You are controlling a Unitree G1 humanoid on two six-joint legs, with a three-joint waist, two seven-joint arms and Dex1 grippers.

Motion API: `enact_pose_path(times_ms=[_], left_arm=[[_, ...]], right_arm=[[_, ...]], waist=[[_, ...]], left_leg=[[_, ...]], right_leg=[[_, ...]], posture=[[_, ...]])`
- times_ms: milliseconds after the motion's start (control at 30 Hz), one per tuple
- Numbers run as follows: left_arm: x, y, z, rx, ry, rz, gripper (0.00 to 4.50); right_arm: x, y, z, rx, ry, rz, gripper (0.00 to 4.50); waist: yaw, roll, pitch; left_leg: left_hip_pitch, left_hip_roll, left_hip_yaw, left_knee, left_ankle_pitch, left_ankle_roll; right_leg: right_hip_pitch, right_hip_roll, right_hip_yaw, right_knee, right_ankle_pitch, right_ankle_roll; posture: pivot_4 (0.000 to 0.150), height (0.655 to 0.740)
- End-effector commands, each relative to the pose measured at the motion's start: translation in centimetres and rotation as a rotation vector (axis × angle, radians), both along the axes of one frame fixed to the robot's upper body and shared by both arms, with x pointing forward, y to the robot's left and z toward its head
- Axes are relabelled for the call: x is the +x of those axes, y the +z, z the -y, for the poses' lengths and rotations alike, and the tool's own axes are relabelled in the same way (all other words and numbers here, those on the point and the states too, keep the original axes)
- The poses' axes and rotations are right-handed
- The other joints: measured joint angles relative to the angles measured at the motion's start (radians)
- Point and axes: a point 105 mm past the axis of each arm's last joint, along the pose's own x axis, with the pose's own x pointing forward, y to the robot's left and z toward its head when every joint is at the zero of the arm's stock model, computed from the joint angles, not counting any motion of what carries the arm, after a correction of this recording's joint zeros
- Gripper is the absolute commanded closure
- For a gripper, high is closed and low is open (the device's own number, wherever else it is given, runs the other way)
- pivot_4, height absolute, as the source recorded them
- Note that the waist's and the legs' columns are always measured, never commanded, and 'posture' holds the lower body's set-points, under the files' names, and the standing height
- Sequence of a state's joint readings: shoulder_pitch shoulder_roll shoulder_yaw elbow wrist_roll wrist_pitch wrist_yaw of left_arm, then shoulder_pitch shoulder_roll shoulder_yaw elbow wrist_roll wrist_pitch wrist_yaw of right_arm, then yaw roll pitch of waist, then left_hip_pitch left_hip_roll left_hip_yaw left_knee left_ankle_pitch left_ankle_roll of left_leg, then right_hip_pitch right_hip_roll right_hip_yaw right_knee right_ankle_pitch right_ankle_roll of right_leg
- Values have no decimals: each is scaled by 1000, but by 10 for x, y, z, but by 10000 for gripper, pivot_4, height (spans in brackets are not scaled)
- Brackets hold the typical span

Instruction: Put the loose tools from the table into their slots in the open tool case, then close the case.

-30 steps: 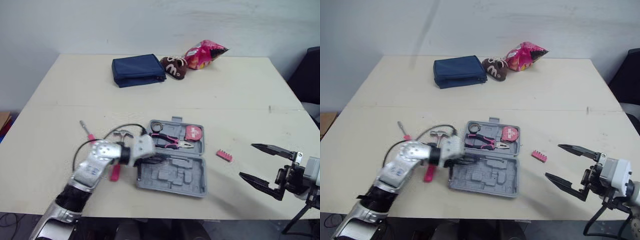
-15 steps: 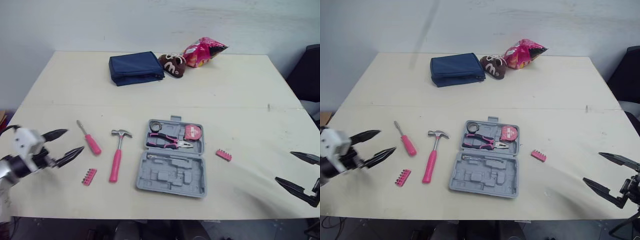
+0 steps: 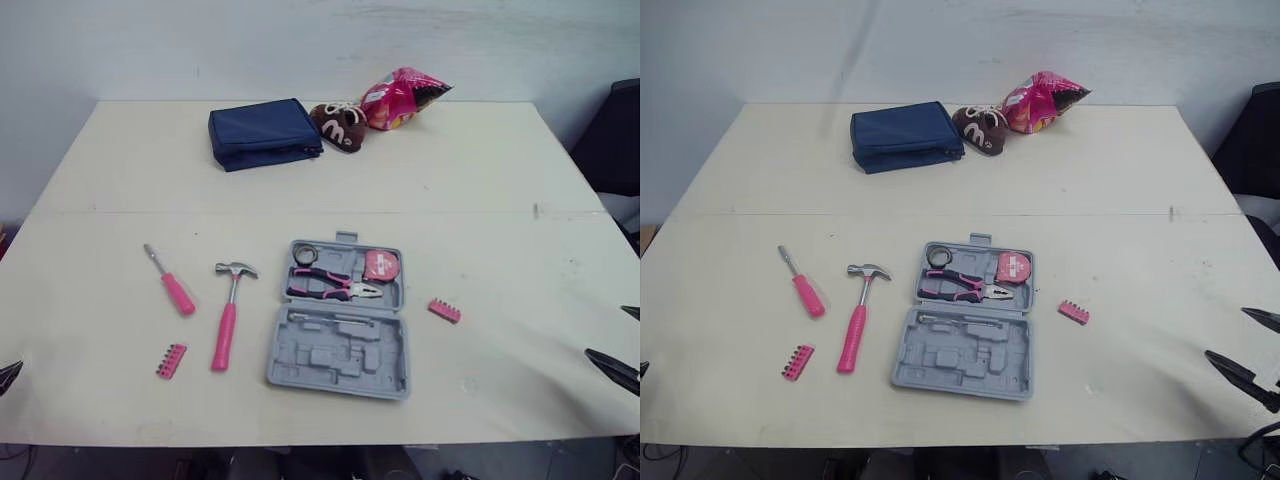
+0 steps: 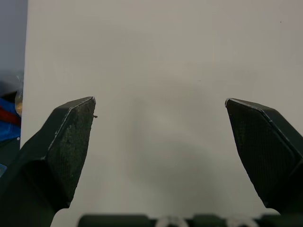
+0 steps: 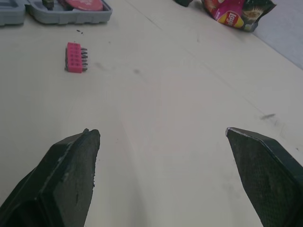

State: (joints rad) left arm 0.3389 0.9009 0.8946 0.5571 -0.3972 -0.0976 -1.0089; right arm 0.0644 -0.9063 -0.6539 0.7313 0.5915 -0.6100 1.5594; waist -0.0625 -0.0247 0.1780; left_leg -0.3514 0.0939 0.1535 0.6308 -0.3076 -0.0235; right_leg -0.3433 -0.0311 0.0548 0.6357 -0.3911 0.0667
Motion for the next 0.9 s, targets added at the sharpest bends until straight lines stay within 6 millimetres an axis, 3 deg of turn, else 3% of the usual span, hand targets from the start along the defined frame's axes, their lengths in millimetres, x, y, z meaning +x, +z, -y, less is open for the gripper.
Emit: enact_pose_path(times_ms=[33, 100, 367, 567, 767, 900], left_arm=[[12, 11, 15, 17, -64, 57, 463], [20, 16, 27, 6, -105, 88, 463], [48, 35, 108, -68, -256, 171, 463], [54, 31, 183, -78, -351, 95, 463], [61, 15, 246, -161, -312, -17, 463], [61, 3, 261, -121, -270, -93, 463]], right_arm=[[3, 7, -21, 9, 123, 26, 0], [8, 12, -35, 33, 172, 43, 0], [20, 38, -113, 121, 410, 112, 0], [20, 49, -163, 187, 562, 143, 0], [21, 48, -182, 180, 639, 136, 0], [21, 47, -182, 169, 644, 127, 0]], waist=[[-2, 0, 0], [-2, 0, 0], [-1, 0, 1], [3, -2, 2], [7, -2, 2], [8, -3, 3]], left_leg=[[0, 0, 0, 0, 0, 0], [0, 1, 0, 0, 0, -1], [-1, 2, -1, 1, 1, -1], [-1, 2, -1, 2, 4, -8], [-1, 1, -2, 4, 5, -7], [-1, 1, -3, 5, 5, -7]], right_leg=[[0, 0, 0, 0, 0, 0], [0, 1, 0, 1, 0, 1], [0, 4, 1, 1, 2, 3], [0, 5, 2, 0, 2, 5], [2, 5, 2, 0, 3, 7], [3, 6, 3, 0, 3, 7]], posture=[[1500, 7400], [1500, 7400], [1500, 7400], [1500, 7400], [1500, 7400], [1500, 7400]])
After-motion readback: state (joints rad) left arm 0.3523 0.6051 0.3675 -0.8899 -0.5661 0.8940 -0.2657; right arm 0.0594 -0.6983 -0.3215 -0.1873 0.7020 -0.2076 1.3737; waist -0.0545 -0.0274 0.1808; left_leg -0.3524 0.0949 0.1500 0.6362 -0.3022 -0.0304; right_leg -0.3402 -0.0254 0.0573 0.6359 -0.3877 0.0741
